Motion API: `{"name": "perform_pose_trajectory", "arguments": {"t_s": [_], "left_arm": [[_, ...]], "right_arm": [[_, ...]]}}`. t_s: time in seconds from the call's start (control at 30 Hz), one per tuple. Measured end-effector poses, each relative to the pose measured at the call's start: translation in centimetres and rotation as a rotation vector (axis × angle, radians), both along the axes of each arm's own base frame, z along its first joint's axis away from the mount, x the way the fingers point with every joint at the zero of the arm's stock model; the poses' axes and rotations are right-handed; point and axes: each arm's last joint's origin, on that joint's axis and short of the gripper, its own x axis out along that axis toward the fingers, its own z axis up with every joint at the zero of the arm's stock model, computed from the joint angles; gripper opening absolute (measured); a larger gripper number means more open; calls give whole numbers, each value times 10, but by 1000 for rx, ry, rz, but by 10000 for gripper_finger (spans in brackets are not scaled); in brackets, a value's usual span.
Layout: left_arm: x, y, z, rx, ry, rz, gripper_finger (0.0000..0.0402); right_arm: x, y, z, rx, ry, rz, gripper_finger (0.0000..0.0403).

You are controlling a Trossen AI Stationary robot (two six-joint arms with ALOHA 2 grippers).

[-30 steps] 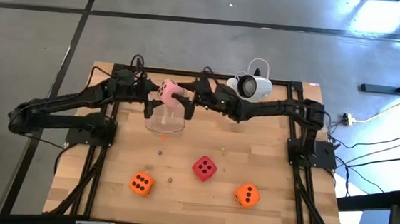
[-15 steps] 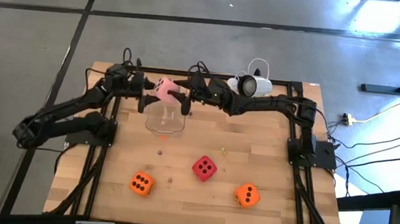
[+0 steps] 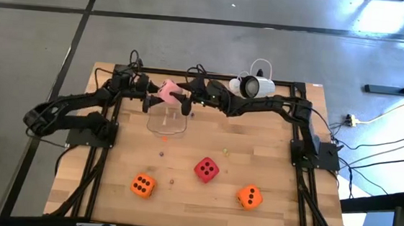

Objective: Pick & Place Dice
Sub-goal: Put the large pink die into the transparent bin

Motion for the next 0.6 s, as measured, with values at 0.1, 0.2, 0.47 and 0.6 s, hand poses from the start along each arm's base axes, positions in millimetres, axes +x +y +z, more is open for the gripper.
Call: {"name": "perform_pose_trajectory", "arguments": {"t_s": [0.1,0.2,0.47,0.6], "left_arm": [[2,3,-8,-31,26,1,253],[3,5,-12,-51,39,2,253],[3,4,-13,-37,52,0,253],[2,3,-16,-70,74,2,253]], "right_arm": [[1,-1,-6,2,14,-10,243],[1,-1,-8,3,23,-14,242],[1,0,-4,2,7,14,242],[1,1,-6,8,27,24,242]]}}
